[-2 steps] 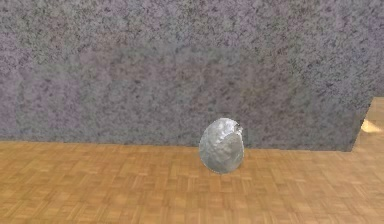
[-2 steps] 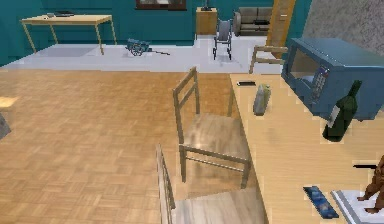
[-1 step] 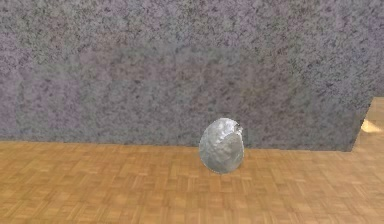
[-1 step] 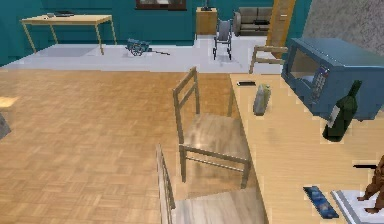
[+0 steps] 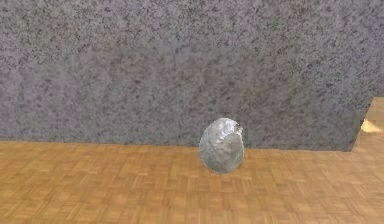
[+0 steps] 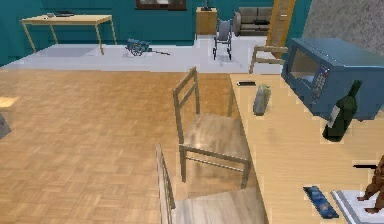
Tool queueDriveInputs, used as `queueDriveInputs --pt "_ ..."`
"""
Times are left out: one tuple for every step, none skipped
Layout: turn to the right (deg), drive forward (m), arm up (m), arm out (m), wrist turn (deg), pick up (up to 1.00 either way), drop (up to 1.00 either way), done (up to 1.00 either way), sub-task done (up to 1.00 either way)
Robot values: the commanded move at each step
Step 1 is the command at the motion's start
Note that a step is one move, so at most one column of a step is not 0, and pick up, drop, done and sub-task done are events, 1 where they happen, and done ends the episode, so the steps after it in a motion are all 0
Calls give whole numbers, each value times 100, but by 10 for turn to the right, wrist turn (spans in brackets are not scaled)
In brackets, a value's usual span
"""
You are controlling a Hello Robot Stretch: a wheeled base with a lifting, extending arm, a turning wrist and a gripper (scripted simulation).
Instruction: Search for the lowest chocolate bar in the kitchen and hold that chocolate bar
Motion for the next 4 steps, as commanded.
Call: queueDriveInputs --pt "420 0 0 0 0 0 0 0 0" --pt "0 0 50 0 0 0 0 0 0" --pt "0 0 32 0 0 0 0 0 0" --pt "0 0 0 36 0 0 0 0 0"
